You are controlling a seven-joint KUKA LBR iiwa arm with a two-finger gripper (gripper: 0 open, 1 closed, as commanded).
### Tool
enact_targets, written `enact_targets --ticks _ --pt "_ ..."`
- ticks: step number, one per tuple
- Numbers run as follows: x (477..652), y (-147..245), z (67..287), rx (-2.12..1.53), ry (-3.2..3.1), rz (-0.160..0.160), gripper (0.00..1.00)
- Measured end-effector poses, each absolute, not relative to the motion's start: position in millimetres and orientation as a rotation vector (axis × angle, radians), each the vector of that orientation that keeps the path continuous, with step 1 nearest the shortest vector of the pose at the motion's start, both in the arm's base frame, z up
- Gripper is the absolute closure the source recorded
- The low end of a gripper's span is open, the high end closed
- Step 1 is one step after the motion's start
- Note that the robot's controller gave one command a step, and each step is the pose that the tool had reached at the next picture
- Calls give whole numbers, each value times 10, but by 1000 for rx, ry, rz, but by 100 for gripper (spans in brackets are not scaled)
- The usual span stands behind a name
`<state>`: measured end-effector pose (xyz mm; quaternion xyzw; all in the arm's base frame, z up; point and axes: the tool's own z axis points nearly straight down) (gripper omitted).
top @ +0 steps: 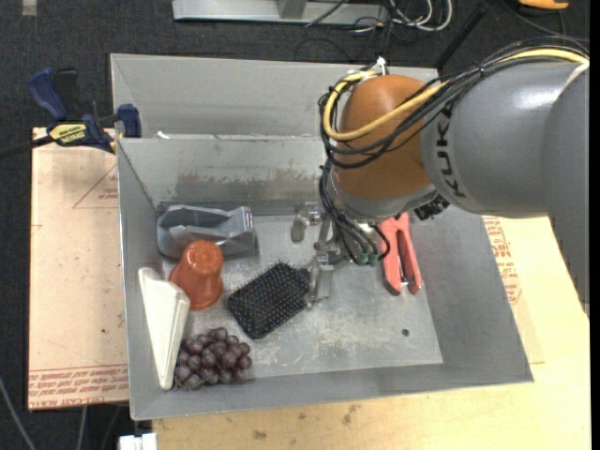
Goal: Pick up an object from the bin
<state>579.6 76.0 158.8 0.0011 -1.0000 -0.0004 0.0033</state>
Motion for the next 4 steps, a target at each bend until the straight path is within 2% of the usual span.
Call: enact_targets --ticks 1,2,3,4 --pt "5811 757 1636 1 -3142 -2 0" --pt "5774 929 1249 56 -3152 -2 0" --pt "5611 1129 780 182 -3160 -6 100" --pt "5611 1128 780 182 -3160 -6 100"
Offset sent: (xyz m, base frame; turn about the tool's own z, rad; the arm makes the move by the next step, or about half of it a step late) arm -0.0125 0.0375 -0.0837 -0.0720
